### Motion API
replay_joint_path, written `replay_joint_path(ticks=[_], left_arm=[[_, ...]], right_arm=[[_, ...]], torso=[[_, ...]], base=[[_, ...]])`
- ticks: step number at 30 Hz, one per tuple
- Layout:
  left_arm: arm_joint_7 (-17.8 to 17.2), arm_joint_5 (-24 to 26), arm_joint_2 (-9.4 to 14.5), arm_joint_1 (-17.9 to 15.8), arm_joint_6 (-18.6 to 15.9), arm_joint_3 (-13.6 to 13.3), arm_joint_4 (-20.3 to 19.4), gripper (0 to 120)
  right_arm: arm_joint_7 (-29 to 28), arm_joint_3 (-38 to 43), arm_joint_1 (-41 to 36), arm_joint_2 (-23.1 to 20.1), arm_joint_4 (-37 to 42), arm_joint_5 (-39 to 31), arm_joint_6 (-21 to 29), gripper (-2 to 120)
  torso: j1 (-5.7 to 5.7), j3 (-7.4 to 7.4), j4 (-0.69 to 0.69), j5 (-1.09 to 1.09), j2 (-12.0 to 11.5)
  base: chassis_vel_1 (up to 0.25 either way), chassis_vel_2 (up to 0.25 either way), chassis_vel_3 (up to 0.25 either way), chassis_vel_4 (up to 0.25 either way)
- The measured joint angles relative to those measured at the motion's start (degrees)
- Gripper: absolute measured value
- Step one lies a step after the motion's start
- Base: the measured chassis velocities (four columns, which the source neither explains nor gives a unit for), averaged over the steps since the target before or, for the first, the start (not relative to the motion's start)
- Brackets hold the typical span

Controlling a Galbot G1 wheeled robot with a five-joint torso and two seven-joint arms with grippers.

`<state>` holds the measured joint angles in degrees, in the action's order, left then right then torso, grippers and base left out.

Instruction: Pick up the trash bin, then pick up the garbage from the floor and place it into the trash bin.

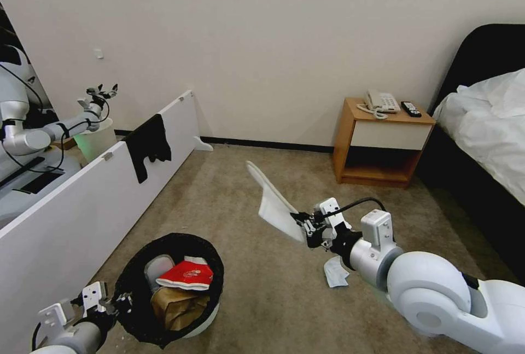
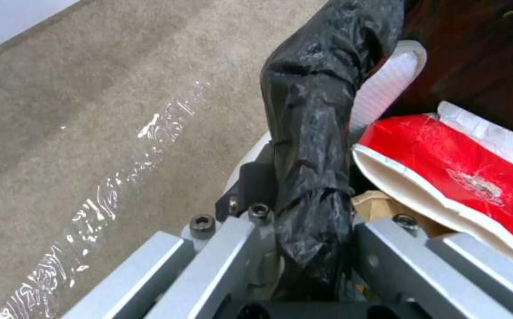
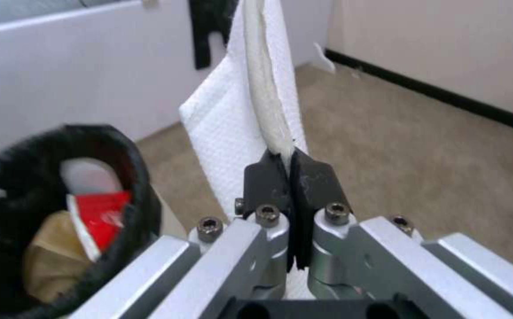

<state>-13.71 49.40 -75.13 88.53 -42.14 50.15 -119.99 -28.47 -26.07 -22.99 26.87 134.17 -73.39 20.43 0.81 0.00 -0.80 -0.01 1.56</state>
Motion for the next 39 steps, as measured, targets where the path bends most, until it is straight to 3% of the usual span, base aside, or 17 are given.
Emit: replay_joint_path(ticks=[5, 21, 32, 39], left_arm=[[0.01, -0.09, -0.01, -0.04, 0.00, -0.11, -0.01, 1], [0.13, -0.39, -0.42, -0.11, 0.00, -0.18, -0.17, 1], [0.14, -0.38, -0.82, -0.58, 0.00, -0.09, 0.30, 1], [0.11, -0.23, -0.76, -0.84, 0.00, 0.09, 0.54, 1]], right_arm=[[0.76, -2.16, 2.84, 1.33, 0.66, -1.17, -0.36, 0], [9.19, -15.56, 13.35, 10.79, -2.21, 1.92, -9.45, 0], [9.99, -22.40, 14.01, 18.76, -7.88, 5.84, -13.83, 0], [10.39, -24.92, 12.43, 20.34, -10.54, 7.86, -15.06, 0]], torso=[[0.00, 0.00, 0.00, 0.00, 0.00], [0.00, 0.00, 0.00, -0.01, 0.00], [0.00, 0.00, 0.01, 0.00, 0.00], [0.00, 0.00, 0.00, 0.00, 0.00]], base=[[0.000, 0.000, 0.000, 0.000], [0.000, 0.000, 0.000, 0.000], [0.000, 0.000, 0.000, 0.000], [0.000, 0.000, 0.000, 0.000]])
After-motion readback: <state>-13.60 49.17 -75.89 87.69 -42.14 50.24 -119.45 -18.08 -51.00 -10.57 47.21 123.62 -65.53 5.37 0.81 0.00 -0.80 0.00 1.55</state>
